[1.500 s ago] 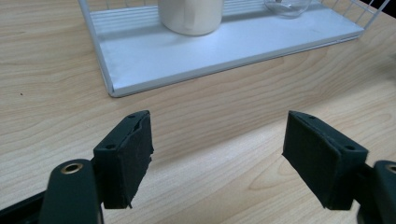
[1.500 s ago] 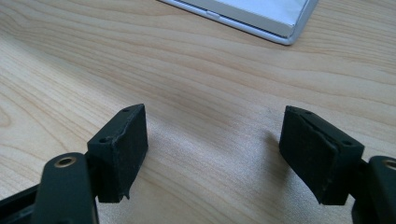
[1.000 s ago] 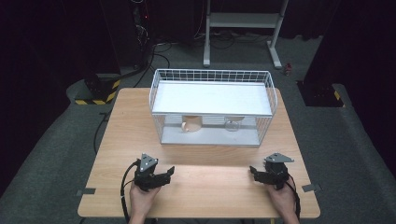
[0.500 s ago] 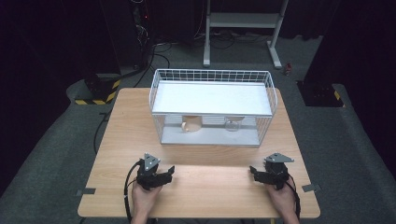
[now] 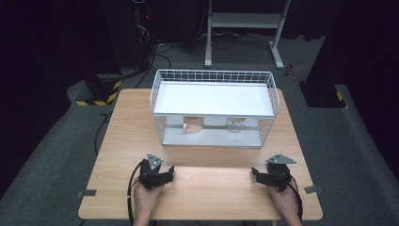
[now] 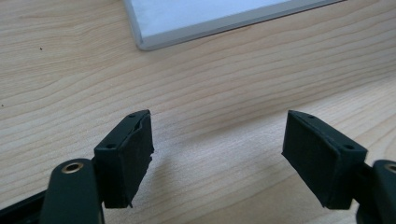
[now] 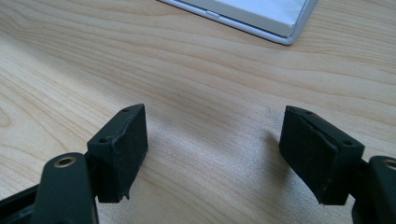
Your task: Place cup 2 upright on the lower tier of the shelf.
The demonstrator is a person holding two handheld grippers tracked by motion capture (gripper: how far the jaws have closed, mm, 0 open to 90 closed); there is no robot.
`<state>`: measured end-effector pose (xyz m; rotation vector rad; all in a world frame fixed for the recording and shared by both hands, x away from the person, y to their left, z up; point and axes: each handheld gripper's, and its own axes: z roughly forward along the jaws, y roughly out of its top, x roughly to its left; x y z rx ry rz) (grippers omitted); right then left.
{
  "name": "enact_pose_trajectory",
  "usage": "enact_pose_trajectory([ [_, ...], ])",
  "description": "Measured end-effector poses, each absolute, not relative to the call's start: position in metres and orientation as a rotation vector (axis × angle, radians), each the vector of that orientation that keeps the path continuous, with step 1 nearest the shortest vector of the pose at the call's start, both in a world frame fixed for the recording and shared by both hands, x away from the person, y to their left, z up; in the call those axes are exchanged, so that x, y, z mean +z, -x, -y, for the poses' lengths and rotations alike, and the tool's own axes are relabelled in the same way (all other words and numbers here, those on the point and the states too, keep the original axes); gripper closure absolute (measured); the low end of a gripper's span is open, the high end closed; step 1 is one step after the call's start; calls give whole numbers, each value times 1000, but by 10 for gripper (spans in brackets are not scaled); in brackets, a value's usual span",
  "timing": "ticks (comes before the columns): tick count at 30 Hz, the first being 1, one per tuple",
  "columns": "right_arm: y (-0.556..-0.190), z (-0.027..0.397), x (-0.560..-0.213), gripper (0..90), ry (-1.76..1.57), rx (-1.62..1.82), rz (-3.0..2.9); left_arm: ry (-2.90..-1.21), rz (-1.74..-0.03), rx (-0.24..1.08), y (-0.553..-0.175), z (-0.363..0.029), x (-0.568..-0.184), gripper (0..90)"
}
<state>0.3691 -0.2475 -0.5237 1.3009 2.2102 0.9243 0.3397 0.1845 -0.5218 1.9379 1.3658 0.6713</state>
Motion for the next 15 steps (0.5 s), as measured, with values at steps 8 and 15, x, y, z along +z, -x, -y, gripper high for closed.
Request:
enact_pose_trajectory([
  [8,-369,248,-524,235,-1300,924,-2210,-1940,-1377,665,-344,-183,-526,245],
  [15,-369,248,-524,235,-1299,924,-2211,-1937,-1396,659,-347,-182,-528,250],
])
